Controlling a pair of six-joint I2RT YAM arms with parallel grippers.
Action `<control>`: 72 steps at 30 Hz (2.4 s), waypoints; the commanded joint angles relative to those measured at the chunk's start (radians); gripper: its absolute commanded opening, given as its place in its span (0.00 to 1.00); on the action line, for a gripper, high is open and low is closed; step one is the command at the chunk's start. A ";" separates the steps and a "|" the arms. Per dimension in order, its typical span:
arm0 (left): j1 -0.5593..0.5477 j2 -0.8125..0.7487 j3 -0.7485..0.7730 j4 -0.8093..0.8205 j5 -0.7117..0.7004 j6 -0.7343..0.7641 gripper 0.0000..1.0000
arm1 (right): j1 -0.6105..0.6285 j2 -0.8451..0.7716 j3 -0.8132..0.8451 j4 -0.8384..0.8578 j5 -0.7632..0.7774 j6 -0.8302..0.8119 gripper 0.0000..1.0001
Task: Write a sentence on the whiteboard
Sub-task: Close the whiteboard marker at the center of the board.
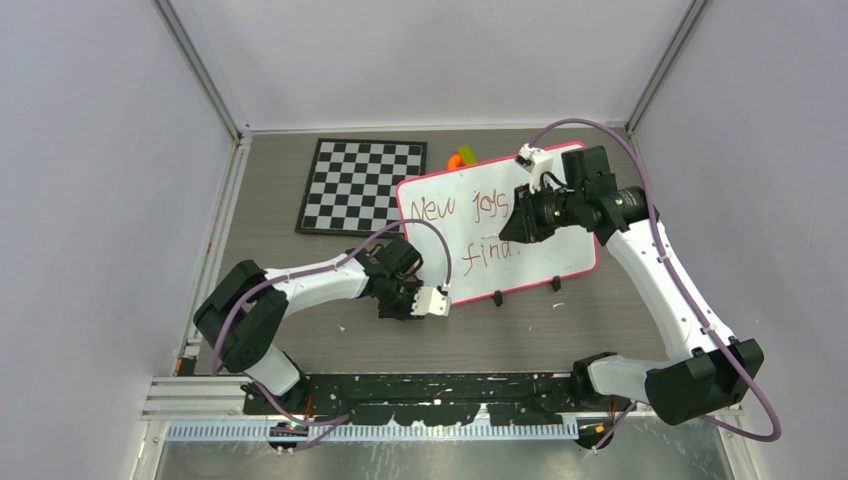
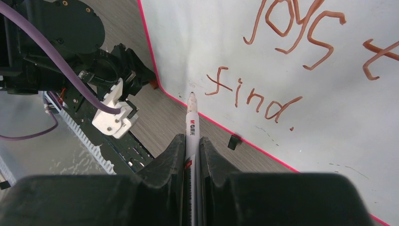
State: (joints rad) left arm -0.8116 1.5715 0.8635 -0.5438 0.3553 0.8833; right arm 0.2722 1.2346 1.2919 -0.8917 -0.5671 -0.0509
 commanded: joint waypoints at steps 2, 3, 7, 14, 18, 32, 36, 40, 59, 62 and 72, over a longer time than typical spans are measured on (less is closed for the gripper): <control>-0.005 -0.041 -0.010 -0.101 -0.013 -0.054 0.16 | -0.005 -0.021 0.024 -0.002 -0.009 -0.013 0.00; -0.005 -0.069 -0.002 -0.124 -0.006 -0.076 0.13 | -0.005 -0.018 0.026 -0.004 -0.010 -0.011 0.00; -0.003 -0.160 0.100 -0.307 0.099 -0.145 0.01 | 0.000 0.012 0.053 -0.007 -0.038 0.001 0.00; 0.033 -0.240 0.344 -0.514 0.125 -0.222 0.00 | 0.038 0.078 0.122 -0.021 -0.157 0.037 0.00; 0.049 -0.270 0.465 -0.496 0.125 -0.305 0.00 | 0.072 0.094 0.116 0.035 -0.275 0.103 0.00; 0.049 -0.290 0.608 -0.443 0.230 -0.357 0.00 | 0.192 0.102 0.097 0.105 -0.411 0.210 0.00; 0.050 -0.295 0.600 -0.440 0.229 -0.362 0.00 | 0.191 0.098 0.098 0.112 -0.431 0.222 0.00; 0.060 -0.304 0.589 -0.437 0.225 -0.365 0.00 | 0.192 0.078 0.082 0.115 -0.436 0.222 0.00; 0.075 -0.291 0.588 -0.411 0.262 -0.406 0.00 | 0.200 0.071 0.074 0.117 -0.431 0.214 0.00; 0.075 -0.286 0.591 -0.407 0.273 -0.419 0.00 | 0.200 0.072 0.073 0.121 -0.432 0.218 0.00; 0.075 -0.275 0.595 -0.389 0.255 -0.441 0.00 | 0.202 0.057 0.068 0.123 -0.451 0.219 0.00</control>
State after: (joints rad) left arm -0.7410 1.2980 1.4368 -0.9764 0.5995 0.4591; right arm 0.4686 1.3354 1.3579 -0.8074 -0.9859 0.1612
